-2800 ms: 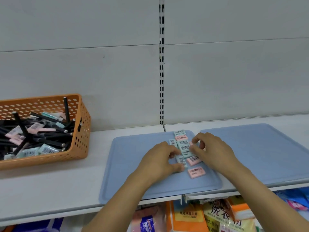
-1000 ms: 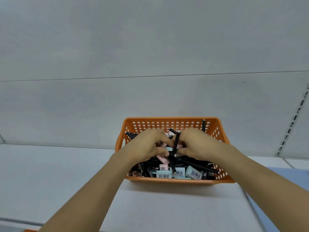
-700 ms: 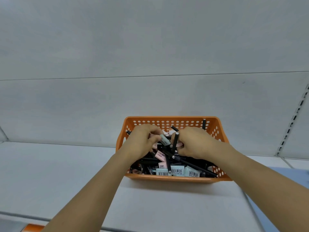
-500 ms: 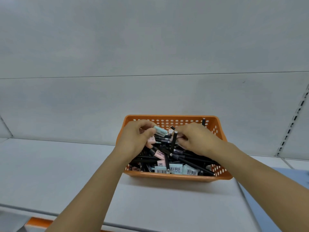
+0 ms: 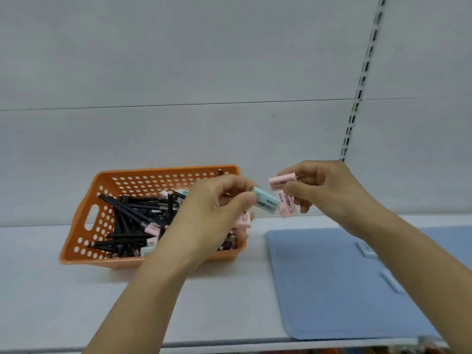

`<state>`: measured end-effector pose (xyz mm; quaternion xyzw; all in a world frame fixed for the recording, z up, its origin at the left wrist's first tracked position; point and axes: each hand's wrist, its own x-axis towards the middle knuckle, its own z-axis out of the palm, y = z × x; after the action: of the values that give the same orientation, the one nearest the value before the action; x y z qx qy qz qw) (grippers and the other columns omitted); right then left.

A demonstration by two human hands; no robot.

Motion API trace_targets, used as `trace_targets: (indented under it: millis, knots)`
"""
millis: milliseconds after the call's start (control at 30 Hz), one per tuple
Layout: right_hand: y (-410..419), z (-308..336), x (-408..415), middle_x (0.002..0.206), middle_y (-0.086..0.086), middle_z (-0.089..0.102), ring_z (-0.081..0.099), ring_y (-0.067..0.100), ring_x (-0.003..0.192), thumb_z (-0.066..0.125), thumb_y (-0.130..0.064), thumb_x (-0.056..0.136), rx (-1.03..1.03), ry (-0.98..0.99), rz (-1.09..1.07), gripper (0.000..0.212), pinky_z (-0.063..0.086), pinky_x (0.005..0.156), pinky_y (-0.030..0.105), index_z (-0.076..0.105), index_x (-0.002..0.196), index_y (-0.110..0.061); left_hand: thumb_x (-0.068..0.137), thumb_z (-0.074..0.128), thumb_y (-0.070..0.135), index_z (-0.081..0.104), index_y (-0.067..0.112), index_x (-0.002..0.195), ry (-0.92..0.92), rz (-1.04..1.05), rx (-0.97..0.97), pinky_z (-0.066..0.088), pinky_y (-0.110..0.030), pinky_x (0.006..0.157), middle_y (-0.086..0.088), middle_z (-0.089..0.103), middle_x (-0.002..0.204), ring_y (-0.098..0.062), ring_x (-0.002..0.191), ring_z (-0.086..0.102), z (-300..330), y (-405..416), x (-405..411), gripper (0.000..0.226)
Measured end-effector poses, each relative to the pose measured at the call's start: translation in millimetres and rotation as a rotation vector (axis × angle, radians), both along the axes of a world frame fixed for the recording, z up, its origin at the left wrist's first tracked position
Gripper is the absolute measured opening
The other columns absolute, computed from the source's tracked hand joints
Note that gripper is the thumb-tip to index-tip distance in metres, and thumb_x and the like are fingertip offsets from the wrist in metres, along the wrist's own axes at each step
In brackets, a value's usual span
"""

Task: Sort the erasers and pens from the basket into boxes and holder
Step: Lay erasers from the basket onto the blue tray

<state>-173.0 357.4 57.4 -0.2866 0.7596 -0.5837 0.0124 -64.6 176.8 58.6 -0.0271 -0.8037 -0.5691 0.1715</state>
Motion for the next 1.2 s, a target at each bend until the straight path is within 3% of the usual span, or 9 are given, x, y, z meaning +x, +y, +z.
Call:
trace_targets:
  millis: [233, 367, 433, 533, 633, 767, 900, 1033, 1200]
  knots:
    - [138.1, -50.8, -41.3, 0.062, 0.011, 0.068, 0.053, 0.019, 0.054, 0.066, 0.004, 0.085, 0.242, -0.135, -0.258, 0.016, 0.047, 0.049, 0.027, 0.075, 0.086, -0.009, 0.091, 0.061, 0.008, 0.069, 0.007, 0.089, -0.249, -0.267, -0.05, 0.059, -0.042, 0.064, -0.008, 0.062, 0.07, -0.026, 0.06, 0.063, -65.3, 118.1, -79.7, 0.008]
    - [169.4, -84.8, -61.3, 0.062, 0.006, 0.069, 0.056, 0.011, 0.045, 0.065, -0.002, 0.087, 0.398, -0.177, -0.3, 0.017, 0.046, 0.049, 0.03, 0.072, 0.081, -0.016, 0.091, 0.06, 0.009, 0.067, 0.004, 0.092, -0.36, -0.233, -0.154, 0.057, -0.037, 0.066, -0.004, 0.062, 0.063, -0.017, 0.049, 0.058, -96.6, 160.1, -124.6, 0.008]
    - [175.5, -94.6, -69.2, 0.068, 0.004, 0.071, 0.062, 0.011, 0.052, 0.064, -0.008, 0.088, 0.447, -0.153, -0.317, 0.017, 0.049, 0.05, 0.031, 0.072, 0.081, -0.021, 0.09, 0.063, 0.011, 0.066, 0.009, 0.097, -0.376, -0.183, -0.216, 0.055, -0.034, 0.07, -0.004, 0.066, 0.08, -0.015, 0.059, 0.061, -105.8, 174.4, -140.4, 0.008]
    - [182.9, -104.2, -73.4, 0.075, 0.001, 0.072, 0.067, 0.015, 0.067, 0.061, -0.015, 0.091, 0.528, -0.065, -0.324, 0.015, 0.051, 0.053, 0.024, 0.071, 0.086, -0.026, 0.087, 0.069, 0.018, 0.058, 0.019, 0.125, -0.354, -0.13, -0.418, 0.046, -0.027, 0.093, -0.001, 0.058, 0.123, -0.015, 0.105, 0.057, -114.6, 185.2, -152.2, 0.04]
    - [191.7, -111.4, -70.6, 0.079, -0.008, 0.071, 0.064, 0.01, 0.074, 0.061, -0.015, 0.091, 0.557, 0.041, -0.326, 0.018, 0.052, 0.067, 0.026, 0.071, 0.09, -0.03, 0.086, 0.07, 0.016, 0.047, 0.024, 0.137, -0.357, -0.157, -0.461, 0.042, -0.031, 0.103, 0.001, 0.048, 0.133, -0.017, 0.118, 0.051, -121.5, 184.9, -151.7, 0.057]
    - [202.1, -120.1, -65.6, 0.09, -0.012, 0.066, 0.058, 0.006, 0.08, 0.061, -0.022, 0.093, 0.561, 0.193, -0.402, 0.021, 0.049, 0.076, 0.028, 0.07, 0.111, -0.024, 0.088, 0.068, 0.021, 0.053, 0.023, 0.131, -0.32, -0.107, -0.57, 0.043, -0.029, 0.097, 0.0, 0.051, 0.126, -0.017, 0.11, 0.053, -126.4, 187.4, -153.8, 0.045]
    - [213.6, -118.2, -52.7, 0.088, -0.011, 0.058, 0.051, 0.007, 0.08, 0.055, -0.029, 0.095, 0.672, 0.338, -0.431, 0.024, 0.044, 0.068, 0.027, 0.067, 0.116, -0.029, 0.081, 0.075, 0.034, 0.061, 0.022, 0.121, -0.295, 0.011, -0.668, 0.044, -0.025, 0.087, 0.003, 0.06, 0.114, -0.015, 0.103, 0.056, -122.4, 184.1, -148.7, 0.045]
    - [219.0, -116.7, -35.0, 0.089, -0.008, 0.054, 0.049, 0.011, 0.09, 0.041, -0.045, 0.098, 0.942, 0.406, -0.371, 0.029, 0.046, 0.067, 0.027, 0.064, 0.109, -0.03, 0.062, 0.09, 0.032, 0.069, 0.026, 0.097, -0.352, -0.022, -0.381, 0.051, -0.017, 0.075, 0.007, 0.068, 0.095, -0.004, 0.077, 0.06, -124.0, 187.1, -138.6, 0.042]
    - [219.9, -119.4, -31.7, 0.092, -0.009, 0.055, 0.049, 0.008, 0.09, 0.048, -0.04, 0.097, 0.812, 0.313, -0.309, 0.024, 0.047, 0.073, 0.029, 0.068, 0.108, -0.032, 0.061, 0.091, 0.016, 0.071, 0.018, 0.103, -0.4, -0.096, -0.254, 0.056, -0.017, 0.072, 0.007, 0.07, 0.086, -0.003, 0.072, 0.064, -124.1, 201.2, -132.7, 0.046]
